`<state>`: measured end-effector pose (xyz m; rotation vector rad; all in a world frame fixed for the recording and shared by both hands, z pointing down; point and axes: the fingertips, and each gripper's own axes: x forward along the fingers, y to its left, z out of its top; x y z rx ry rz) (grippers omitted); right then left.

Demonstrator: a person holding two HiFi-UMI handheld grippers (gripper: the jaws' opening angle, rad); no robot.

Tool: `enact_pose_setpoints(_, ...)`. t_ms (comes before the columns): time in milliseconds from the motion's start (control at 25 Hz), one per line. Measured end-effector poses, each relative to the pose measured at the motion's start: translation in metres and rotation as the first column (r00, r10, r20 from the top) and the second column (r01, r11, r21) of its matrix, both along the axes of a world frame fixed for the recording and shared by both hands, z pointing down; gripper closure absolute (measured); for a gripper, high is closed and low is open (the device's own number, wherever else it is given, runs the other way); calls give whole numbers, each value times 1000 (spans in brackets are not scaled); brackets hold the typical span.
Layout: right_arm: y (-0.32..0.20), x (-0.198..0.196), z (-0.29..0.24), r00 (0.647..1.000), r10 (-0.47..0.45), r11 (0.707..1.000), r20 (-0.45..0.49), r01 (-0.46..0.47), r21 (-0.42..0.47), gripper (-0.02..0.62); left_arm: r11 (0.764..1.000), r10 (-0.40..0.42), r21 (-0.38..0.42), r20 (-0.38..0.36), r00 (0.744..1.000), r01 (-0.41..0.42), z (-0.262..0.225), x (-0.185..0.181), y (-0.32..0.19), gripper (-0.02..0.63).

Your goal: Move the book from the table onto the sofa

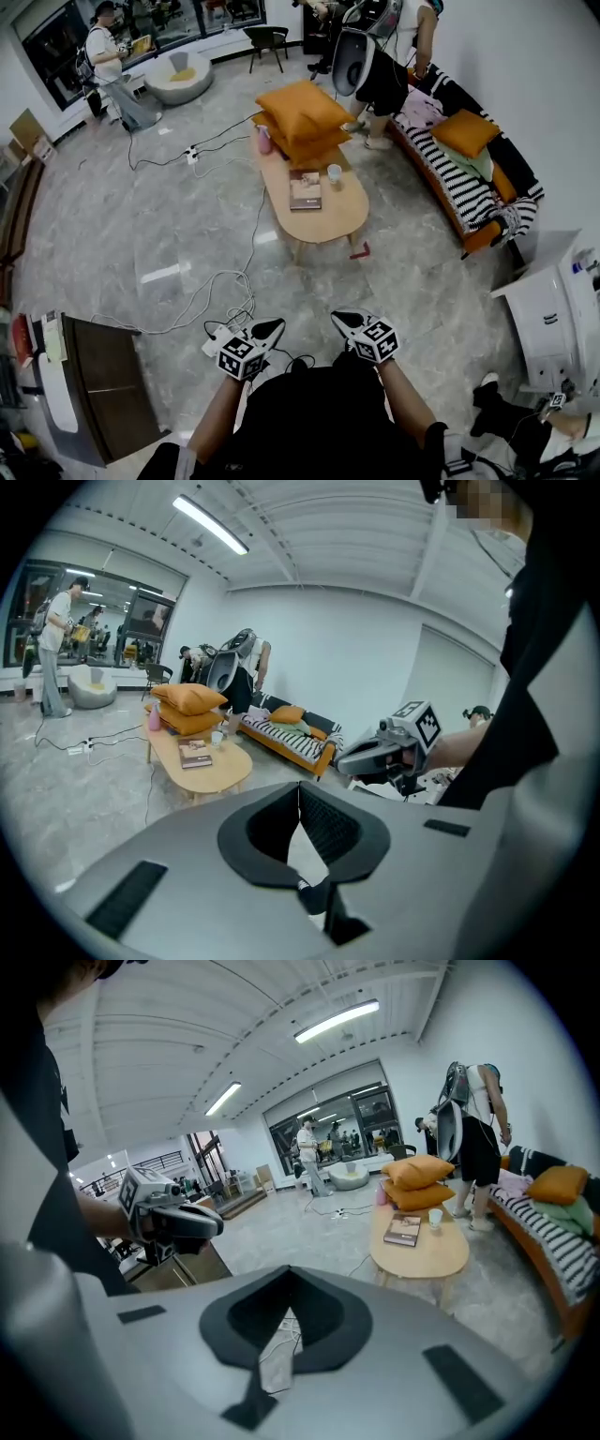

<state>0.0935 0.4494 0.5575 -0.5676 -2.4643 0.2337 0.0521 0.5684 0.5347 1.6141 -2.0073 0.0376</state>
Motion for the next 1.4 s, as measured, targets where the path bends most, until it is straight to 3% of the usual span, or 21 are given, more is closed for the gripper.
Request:
enact_pose_setpoints(360,-51,3,14,999,-47,999,-19,46,-5,586,994,-98,-51,-3,995,97,7,0,-30,594)
enact_pose_setpoints(480,-80,12,25,996,-63,998,-62,62,-12,586,984,-173,-36,-30,984,172,3,-3,-47,594)
enact_pose_setpoints(560,-100,18,31,993,-75,997,-92,73,-30,586,959,-274,45,-104,956,279,-9,-13,-57,594)
enact_pose_setpoints(640,-118,22,37,988,-101,994,-118,97,-41,586,911,-375,114,-168,912,396,-23,-29,-66,594)
enact_pose_setpoints(720,-134,26,42,980,-143,989,-140,139,-41,586,879,-439,124,-168,883,460,-31,-39,-75,594)
enact_pose_setpoints(800,-147,30,45,970,-188,982,-154,185,-34,586,876,-458,100,-128,880,471,-35,-40,-85,594)
enact_pose_setpoints(920,-165,25,46,963,-223,975,-154,222,-19,586,890,-447,55,-77,891,452,-36,-34,-100,594)
enact_pose_setpoints(1160,-180,19,43,966,-215,977,-147,211,-37,586,885,-463,15,-84,882,466,-25,-17,-106,594)
enact_pose_setpoints(1400,-164,23,44,943,-289,957,-164,289,-26,586,869,-489,39,-84,868,494,-30,-22,-106,594)
